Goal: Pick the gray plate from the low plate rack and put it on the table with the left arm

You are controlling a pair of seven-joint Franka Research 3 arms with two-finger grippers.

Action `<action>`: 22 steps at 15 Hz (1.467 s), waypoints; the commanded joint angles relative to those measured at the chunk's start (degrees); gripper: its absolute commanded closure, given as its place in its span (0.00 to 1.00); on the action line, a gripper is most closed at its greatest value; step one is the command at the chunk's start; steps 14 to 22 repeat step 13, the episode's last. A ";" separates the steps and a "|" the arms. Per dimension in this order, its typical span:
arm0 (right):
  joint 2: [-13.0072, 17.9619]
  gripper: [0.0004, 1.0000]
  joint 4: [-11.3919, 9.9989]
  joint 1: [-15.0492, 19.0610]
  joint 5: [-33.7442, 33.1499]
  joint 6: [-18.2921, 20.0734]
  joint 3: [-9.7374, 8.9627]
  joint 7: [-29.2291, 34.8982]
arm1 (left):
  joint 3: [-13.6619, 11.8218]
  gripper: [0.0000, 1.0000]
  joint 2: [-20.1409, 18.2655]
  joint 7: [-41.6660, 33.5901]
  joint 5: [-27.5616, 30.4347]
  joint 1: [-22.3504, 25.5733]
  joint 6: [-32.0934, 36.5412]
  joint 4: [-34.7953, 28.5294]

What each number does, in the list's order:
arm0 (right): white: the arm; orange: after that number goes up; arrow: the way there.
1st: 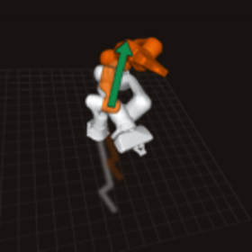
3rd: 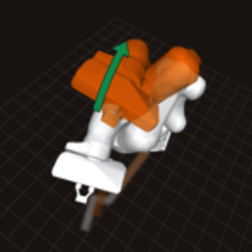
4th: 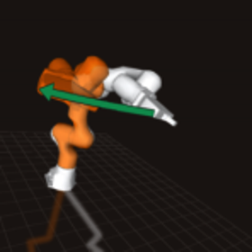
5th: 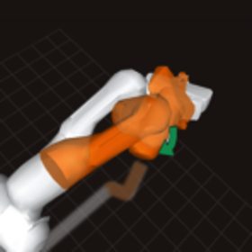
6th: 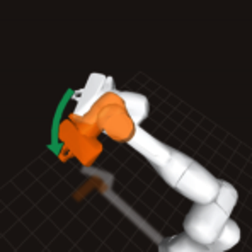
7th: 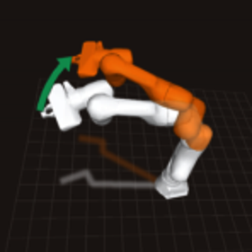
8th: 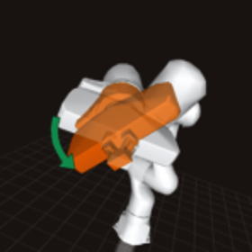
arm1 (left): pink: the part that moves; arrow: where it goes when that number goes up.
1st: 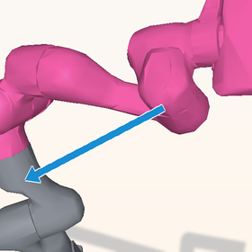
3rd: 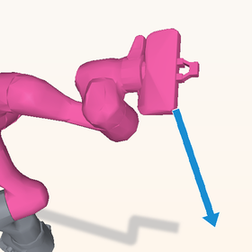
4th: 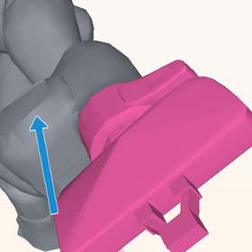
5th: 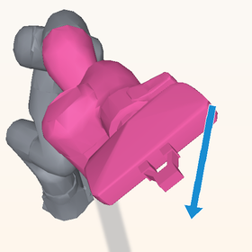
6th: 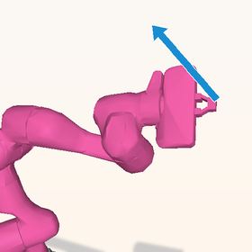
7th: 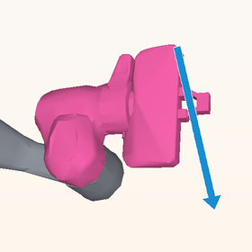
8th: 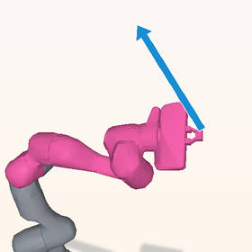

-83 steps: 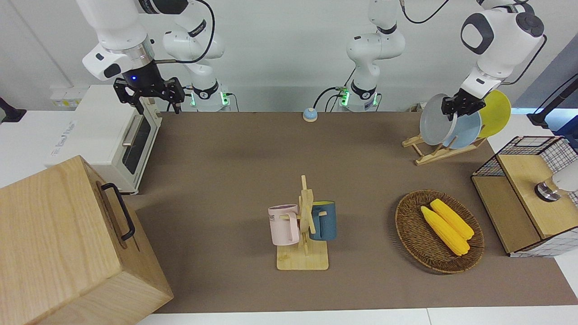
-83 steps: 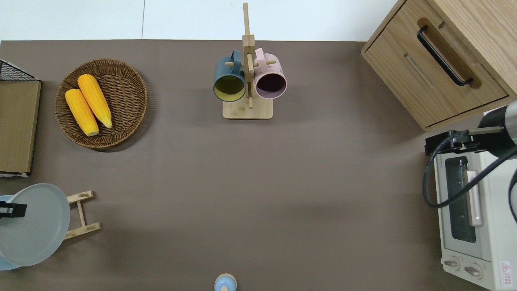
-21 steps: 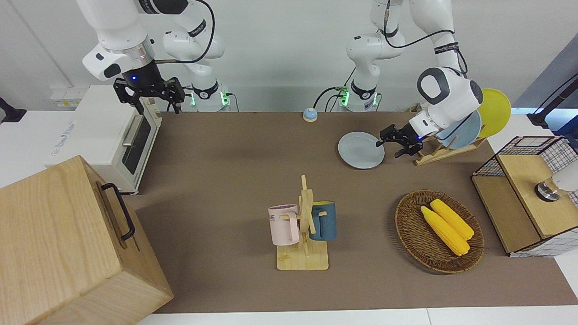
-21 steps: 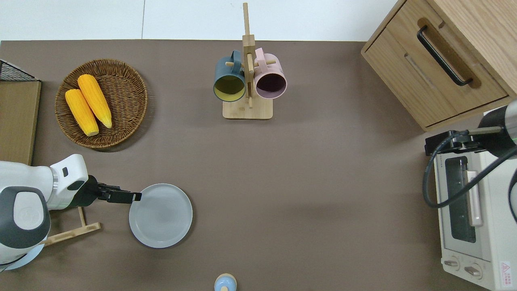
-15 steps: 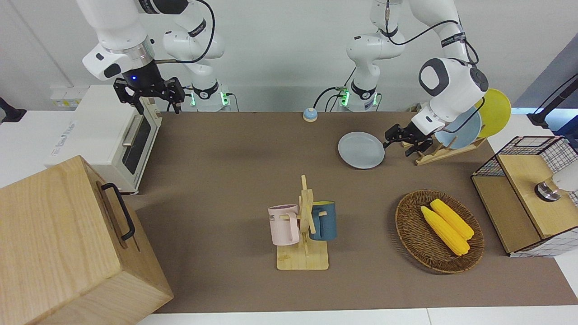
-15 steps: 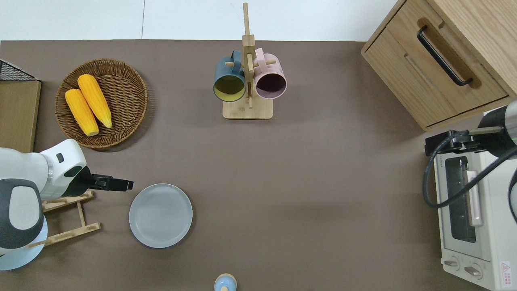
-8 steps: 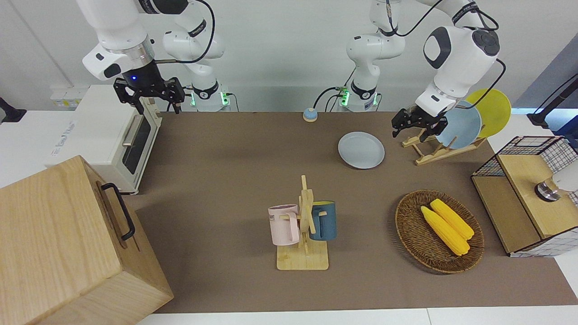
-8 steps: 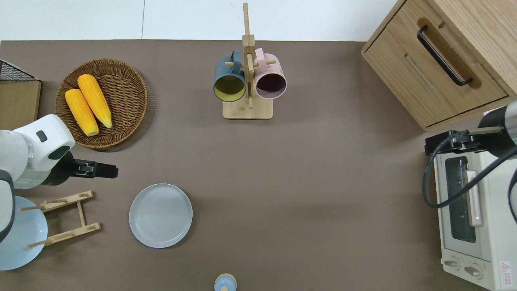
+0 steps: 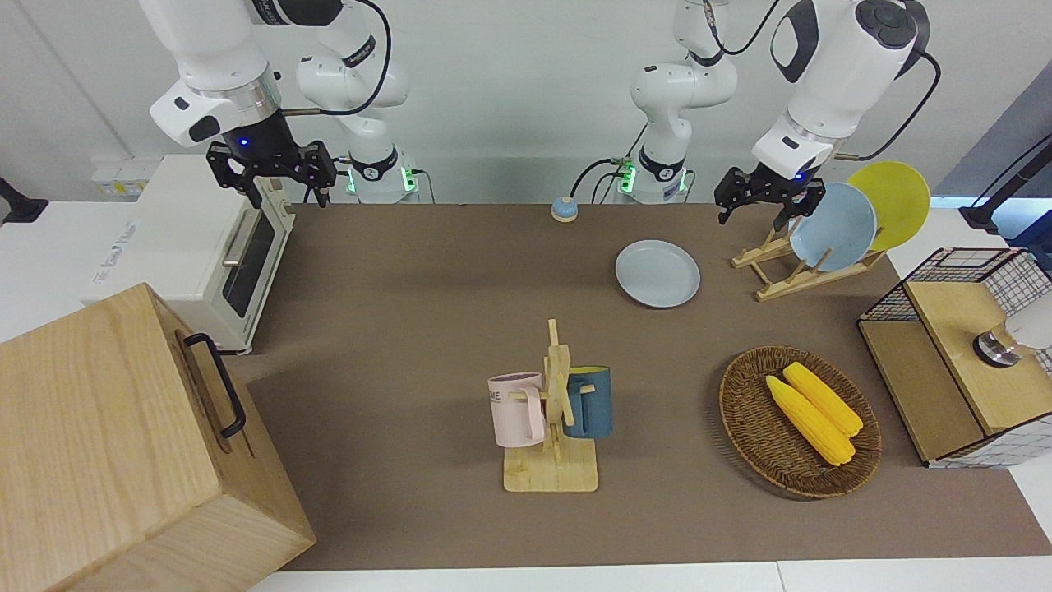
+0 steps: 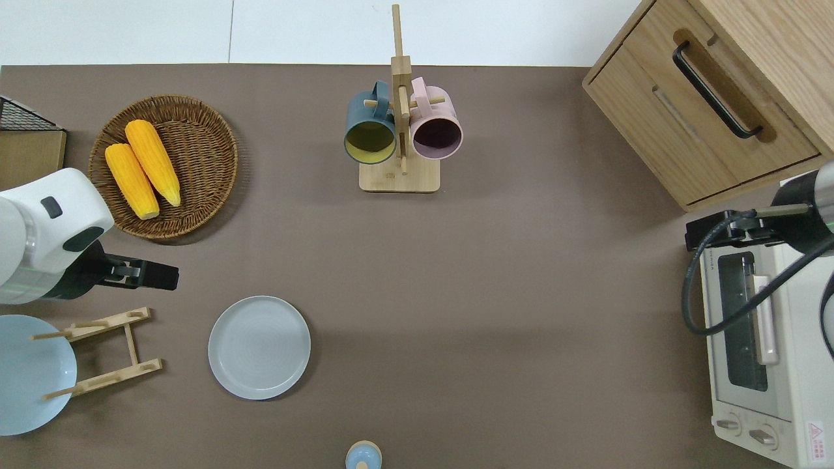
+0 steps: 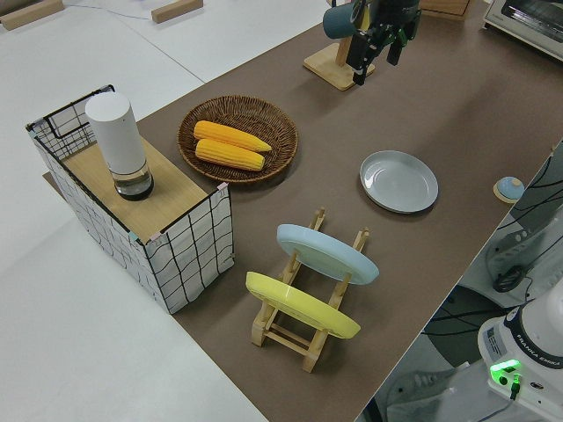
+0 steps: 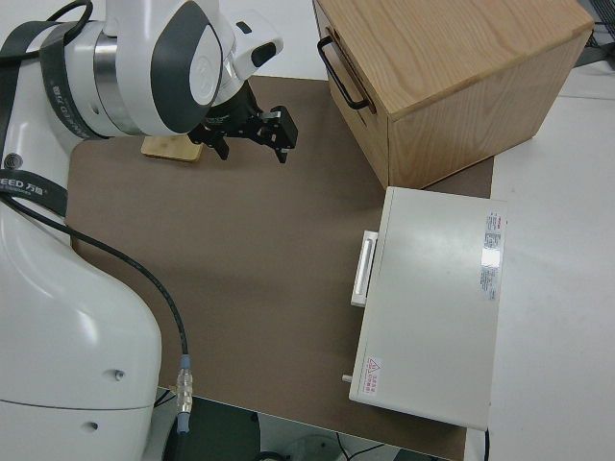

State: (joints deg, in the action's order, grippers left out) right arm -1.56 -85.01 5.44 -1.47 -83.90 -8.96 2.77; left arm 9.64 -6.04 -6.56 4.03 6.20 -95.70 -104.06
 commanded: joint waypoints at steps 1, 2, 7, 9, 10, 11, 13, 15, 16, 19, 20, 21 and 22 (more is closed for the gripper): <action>-0.02 0.02 0.37 -0.43 0.15 0.05 0.34 0.22 | 0.12 0.00 0.60 -0.55 -1.74 -0.40 1.66 1.14; -0.02 0.02 0.37 -0.43 0.15 0.05 0.34 0.22 | 0.21 0.00 0.60 -2.21 -2.71 -0.49 1.14 1.05; -0.02 0.02 0.37 -0.43 0.15 0.05 0.34 0.22 | 0.29 0.00 0.77 -4.78 -2.80 -0.49 -1.68 -0.09; -0.02 0.02 0.37 -0.43 0.15 0.05 0.34 0.22 | 0.29 0.00 0.77 -4.78 -2.98 -0.49 -1.85 -0.09; -0.02 0.02 0.37 -0.43 0.15 0.05 0.34 0.22 | 0.29 0.00 0.77 -4.69 -2.98 -0.49 -2.03 -0.09; -0.02 0.02 0.37 -0.43 0.15 0.05 0.34 0.22 | 0.21 0.00 0.68 -4.60 -3.07 -0.49 -2.03 -0.09; -0.02 0.02 0.37 -0.43 0.15 0.05 0.34 0.22 | 0.21 0.00 0.60 -4.69 -2.98 -0.40 -1.77 -0.09; -0.02 0.02 0.37 -0.43 0.15 0.05 0.34 0.22 | 0.21 0.00 0.60 -4.69 -2.98 -0.40 -1.77 -0.09; -0.02 0.02 0.37 -0.43 0.15 0.05 0.34 0.22 | 0.21 0.00 0.60 -4.69 -2.98 -0.40 -1.77 -0.09; -0.02 0.02 0.37 -0.43 0.15 0.05 0.34 0.22 | 0.21 0.00 0.60 -4.69 -2.98 -0.40 -1.77 -0.09; -0.02 0.02 0.37 -0.43 0.15 0.05 0.34 0.22 | 0.21 0.00 0.60 -4.69 -2.98 -0.40 -1.77 -0.09; -0.02 0.02 0.37 -0.43 0.15 0.05 0.34 0.22 | 0.21 0.00 0.60 -4.69 -2.98 -0.40 -1.77 -0.09; -0.02 0.02 0.37 -0.43 0.15 0.05 0.34 0.22 | 0.21 0.00 0.60 -4.69 -2.98 -0.40 -1.77 -0.09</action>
